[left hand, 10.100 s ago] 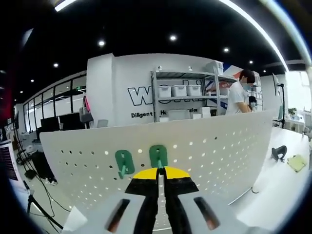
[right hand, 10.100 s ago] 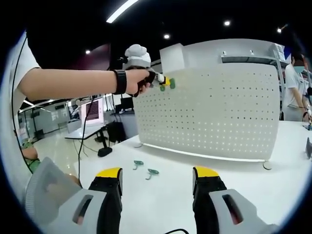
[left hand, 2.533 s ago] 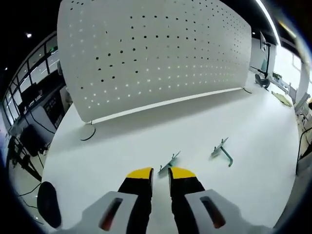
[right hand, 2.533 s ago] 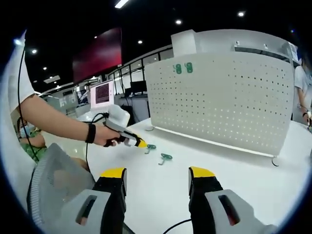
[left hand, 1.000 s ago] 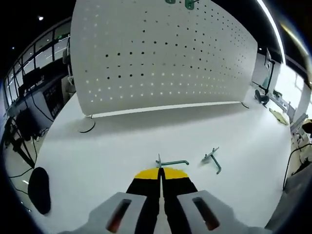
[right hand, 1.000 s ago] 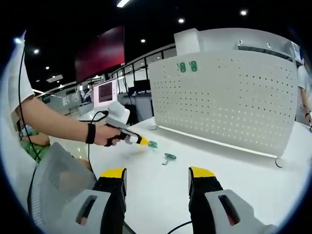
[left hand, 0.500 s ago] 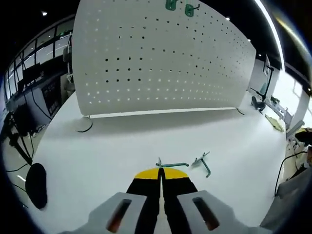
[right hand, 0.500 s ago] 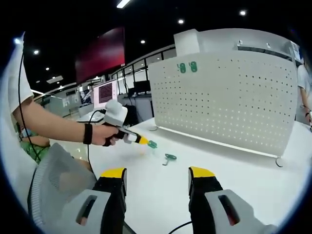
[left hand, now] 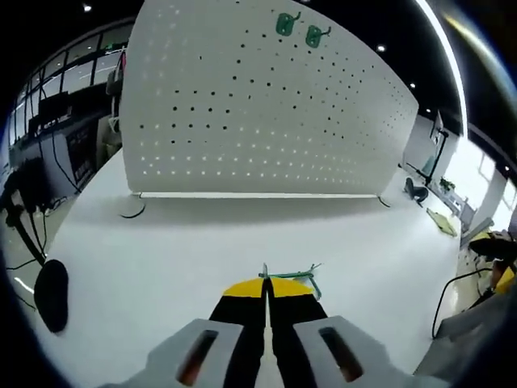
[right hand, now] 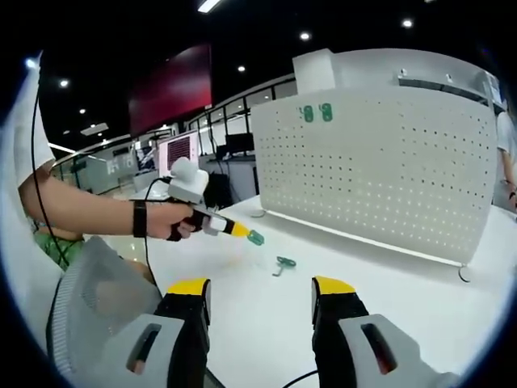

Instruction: Insert the hook assembly into the mounting plate slot until the hook locks in place.

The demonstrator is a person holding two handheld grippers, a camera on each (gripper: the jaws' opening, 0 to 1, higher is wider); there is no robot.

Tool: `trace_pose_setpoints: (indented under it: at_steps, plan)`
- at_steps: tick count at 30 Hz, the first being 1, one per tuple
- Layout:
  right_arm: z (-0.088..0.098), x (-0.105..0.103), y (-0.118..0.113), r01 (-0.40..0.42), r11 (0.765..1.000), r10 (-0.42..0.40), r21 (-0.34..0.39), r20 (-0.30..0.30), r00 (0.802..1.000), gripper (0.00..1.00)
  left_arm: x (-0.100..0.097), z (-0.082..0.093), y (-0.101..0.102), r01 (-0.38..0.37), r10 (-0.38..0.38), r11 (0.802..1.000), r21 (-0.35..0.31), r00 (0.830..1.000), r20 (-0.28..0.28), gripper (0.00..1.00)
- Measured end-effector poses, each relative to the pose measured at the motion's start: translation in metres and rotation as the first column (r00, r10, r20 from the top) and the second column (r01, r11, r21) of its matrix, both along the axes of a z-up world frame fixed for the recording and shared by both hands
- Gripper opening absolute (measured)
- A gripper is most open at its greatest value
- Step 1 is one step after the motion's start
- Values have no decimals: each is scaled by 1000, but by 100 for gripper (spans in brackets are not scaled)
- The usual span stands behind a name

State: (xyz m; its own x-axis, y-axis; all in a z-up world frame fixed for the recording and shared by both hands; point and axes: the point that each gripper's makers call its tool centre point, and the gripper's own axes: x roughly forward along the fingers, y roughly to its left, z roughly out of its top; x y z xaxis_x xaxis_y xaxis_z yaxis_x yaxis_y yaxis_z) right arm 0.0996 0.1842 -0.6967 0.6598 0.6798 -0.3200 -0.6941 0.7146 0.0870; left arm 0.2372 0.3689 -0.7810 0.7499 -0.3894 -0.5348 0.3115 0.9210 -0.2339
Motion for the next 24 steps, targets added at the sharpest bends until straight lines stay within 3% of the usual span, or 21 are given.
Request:
trace_pose_setpoints:
  at_steps: [15,24]
  plan:
    - [3,2,5,-23,1000,23,-8,9,1000,50,-16,25,-23,48,-45,994,-97,999,31,1]
    - [4,2,7,-27,1000,27,-1,17,1000,49,-24,40,-43,92,-85,989,-120,995,58,1]
